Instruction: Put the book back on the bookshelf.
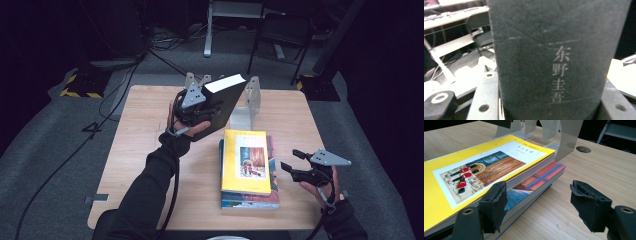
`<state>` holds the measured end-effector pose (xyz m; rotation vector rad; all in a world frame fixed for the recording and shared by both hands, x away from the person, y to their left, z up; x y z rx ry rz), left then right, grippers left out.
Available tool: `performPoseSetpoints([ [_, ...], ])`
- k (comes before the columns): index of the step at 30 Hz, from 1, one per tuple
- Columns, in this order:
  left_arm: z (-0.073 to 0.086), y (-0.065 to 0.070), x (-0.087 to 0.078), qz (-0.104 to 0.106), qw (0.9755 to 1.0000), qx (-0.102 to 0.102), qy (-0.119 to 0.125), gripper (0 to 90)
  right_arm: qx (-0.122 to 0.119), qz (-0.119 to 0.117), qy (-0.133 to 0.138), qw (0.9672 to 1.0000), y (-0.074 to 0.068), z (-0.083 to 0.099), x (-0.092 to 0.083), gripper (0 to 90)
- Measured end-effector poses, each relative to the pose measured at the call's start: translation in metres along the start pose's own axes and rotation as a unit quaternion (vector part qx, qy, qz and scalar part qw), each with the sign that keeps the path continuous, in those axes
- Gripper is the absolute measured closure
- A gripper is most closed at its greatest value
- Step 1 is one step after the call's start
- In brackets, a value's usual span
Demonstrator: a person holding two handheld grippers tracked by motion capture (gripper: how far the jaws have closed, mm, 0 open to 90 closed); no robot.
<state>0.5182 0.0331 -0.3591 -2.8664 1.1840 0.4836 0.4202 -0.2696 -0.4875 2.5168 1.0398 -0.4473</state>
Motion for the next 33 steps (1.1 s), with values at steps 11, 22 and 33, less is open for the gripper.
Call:
performPoseSetpoints([
  [11,0.006,-0.031,-0.007,-0.060,0.9979,-0.024,0.000,52.9,0.009,0.018,0.003,0.9998,0.006,0.002,-0.002,30.9],
  [22,0.022,-0.044,-0.001,-0.122,0.9920,-0.028,-0.009,52.9,0.007,0.019,-0.001,0.9998,0.004,0.003,-0.001,31.5],
  [33,0.035,-0.057,0.012,-0.163,0.9851,-0.054,-0.003,52.9,0.004,0.018,-0.005,0.9998,0.004,0.005,0.000,31.7],
])
Point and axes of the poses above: each handheld gripper's, and its own axes: x roughly forward along the jaws, z roughly out of its underside, y roughly to its right, the point moved 9 cm from there along x, roughly forward along the jaws, and after that the axes turned 12 degrees about -x, right-handed, at the moved point
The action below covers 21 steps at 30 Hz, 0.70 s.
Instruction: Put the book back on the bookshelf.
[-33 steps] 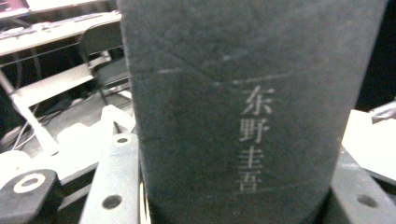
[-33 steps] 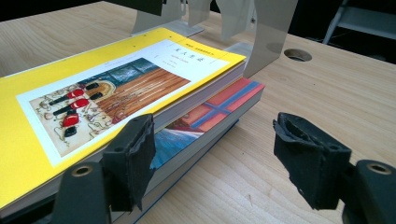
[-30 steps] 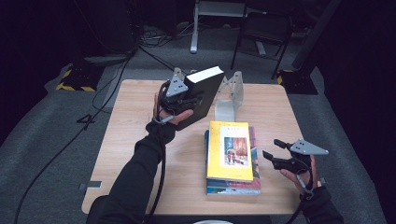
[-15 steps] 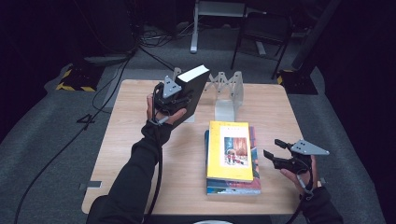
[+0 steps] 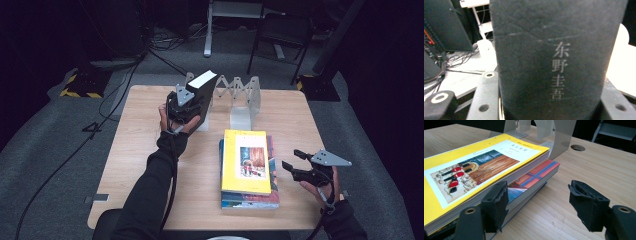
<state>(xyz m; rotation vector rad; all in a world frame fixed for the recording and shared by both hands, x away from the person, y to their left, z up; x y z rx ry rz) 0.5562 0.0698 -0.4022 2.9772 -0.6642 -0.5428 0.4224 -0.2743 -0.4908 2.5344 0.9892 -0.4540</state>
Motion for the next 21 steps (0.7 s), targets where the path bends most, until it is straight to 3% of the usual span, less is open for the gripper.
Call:
performPoseSetpoints([
  [6,0.004,-0.008,0.008,-0.015,0.9998,-0.011,0.000,52.9,0.000,-0.001,0.002,1.0000,0.000,0.000,0.000,32.0],
  [8,0.006,-0.012,0.012,-0.026,0.9993,-0.025,0.004,52.9,0.000,-0.002,0.003,1.0000,0.000,0.000,0.000,32.0],
  [12,0.011,-0.016,0.016,-0.042,0.9988,-0.025,0.005,52.9,0.001,-0.001,0.001,1.0000,0.000,0.000,0.001,32.1],
  [21,0.020,-0.019,0.016,-0.050,0.9979,-0.039,0.012,52.8,-0.003,0.000,0.004,1.0000,0.000,-0.001,-0.001,32.6],
])
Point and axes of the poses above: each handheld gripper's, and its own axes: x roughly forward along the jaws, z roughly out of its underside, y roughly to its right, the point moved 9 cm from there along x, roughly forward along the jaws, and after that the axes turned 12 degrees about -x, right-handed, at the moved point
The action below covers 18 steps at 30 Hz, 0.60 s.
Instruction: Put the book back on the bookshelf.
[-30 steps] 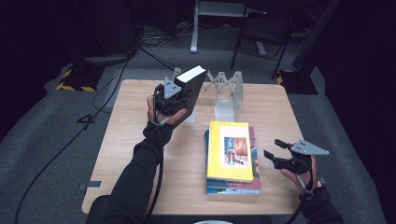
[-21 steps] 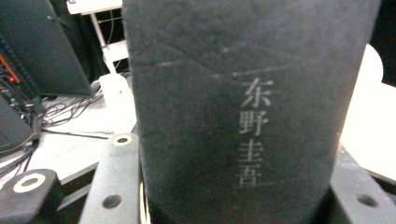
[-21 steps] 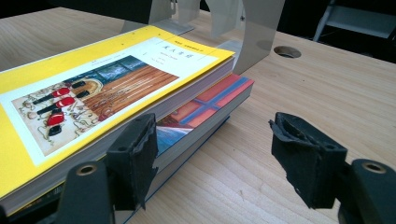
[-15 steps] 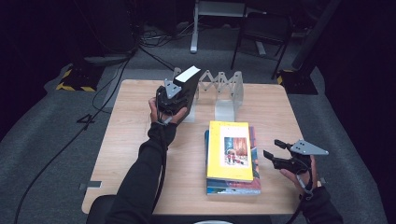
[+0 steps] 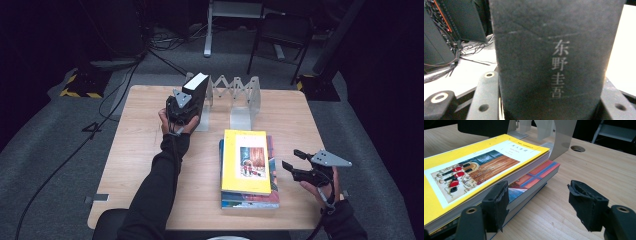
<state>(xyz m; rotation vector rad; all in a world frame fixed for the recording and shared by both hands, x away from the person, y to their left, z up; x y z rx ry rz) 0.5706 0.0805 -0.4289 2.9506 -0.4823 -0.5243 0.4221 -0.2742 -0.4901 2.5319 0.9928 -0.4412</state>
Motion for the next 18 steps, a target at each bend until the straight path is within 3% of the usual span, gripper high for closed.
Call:
performPoseSetpoints([
  [11,0.007,0.002,-0.007,-0.015,0.9998,-0.006,0.012,52.4,0.000,-0.004,-0.004,1.0000,-0.002,0.001,0.001,33.4],
  [18,0.014,-0.005,-0.016,-0.013,0.9995,-0.026,0.013,51.9,-0.001,-0.004,-0.008,1.0000,-0.002,0.001,0.002,33.1],
])
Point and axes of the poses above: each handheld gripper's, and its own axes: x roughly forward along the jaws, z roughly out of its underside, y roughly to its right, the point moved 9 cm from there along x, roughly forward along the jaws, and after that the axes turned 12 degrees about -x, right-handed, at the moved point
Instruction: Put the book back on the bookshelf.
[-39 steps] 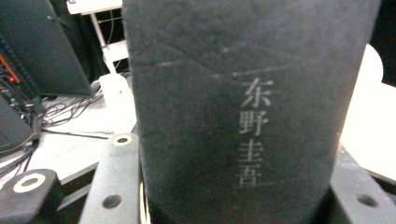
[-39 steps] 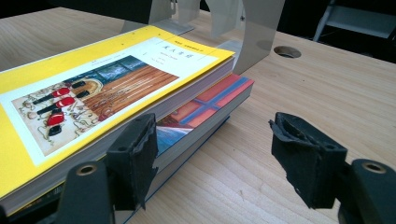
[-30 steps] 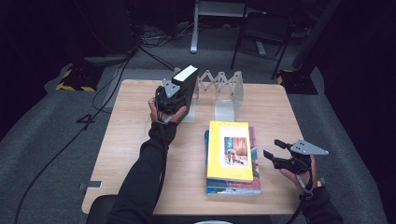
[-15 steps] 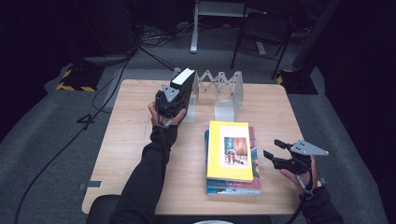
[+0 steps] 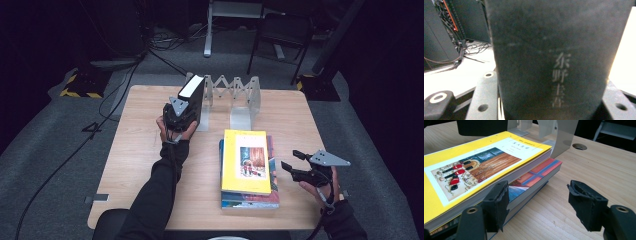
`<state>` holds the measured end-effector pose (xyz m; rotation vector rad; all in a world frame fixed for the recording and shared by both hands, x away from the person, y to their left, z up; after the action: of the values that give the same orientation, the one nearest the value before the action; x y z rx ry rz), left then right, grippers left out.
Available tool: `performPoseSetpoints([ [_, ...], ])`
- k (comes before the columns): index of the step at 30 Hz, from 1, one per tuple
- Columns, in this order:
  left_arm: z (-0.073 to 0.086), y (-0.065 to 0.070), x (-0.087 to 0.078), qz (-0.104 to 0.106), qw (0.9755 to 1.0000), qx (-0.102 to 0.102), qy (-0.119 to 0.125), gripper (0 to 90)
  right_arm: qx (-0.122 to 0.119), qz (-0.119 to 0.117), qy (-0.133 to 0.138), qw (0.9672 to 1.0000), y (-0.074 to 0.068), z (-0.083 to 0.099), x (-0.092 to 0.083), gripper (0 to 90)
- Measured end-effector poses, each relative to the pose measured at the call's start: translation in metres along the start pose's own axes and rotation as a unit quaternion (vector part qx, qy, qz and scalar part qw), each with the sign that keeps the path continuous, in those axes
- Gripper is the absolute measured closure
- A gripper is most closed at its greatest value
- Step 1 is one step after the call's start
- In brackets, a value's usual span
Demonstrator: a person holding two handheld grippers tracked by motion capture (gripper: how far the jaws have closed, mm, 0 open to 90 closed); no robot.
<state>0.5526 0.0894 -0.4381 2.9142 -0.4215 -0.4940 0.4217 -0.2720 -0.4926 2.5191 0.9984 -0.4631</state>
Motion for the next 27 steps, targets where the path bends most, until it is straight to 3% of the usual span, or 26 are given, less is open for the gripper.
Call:
performPoseSetpoints([
  [13,0.018,-0.007,-0.007,0.014,0.9998,-0.011,-0.013,51.0,0.001,-0.002,-0.009,1.0000,-0.002,0.002,0.004,34.3],
  [17,0.020,-0.002,-0.008,0.013,0.9998,0.008,-0.013,50.8,0.001,-0.002,-0.009,1.0000,-0.002,0.002,0.004,34.2],
  [22,0.022,-0.006,-0.010,0.019,0.9997,0.008,-0.014,49.8,0.001,0.002,-0.009,1.0000,-0.001,0.003,0.002,34.4],
  [27,0.034,-0.008,-0.014,0.017,0.9979,0.054,-0.032,46.9,0.005,0.014,-0.003,0.9999,0.002,0.002,-0.001,37.5],
])
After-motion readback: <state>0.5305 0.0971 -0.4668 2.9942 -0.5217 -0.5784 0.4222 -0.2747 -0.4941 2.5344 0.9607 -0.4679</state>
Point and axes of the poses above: each handheld gripper's, and its own axes: x roughly forward along the jaws, z roughly out of its underside, y roughly to its right, the point moved 9 cm from there along x, roughly forward along the jaws, and after that the axes turned 12 degrees about -x, right-handed, at the moved point
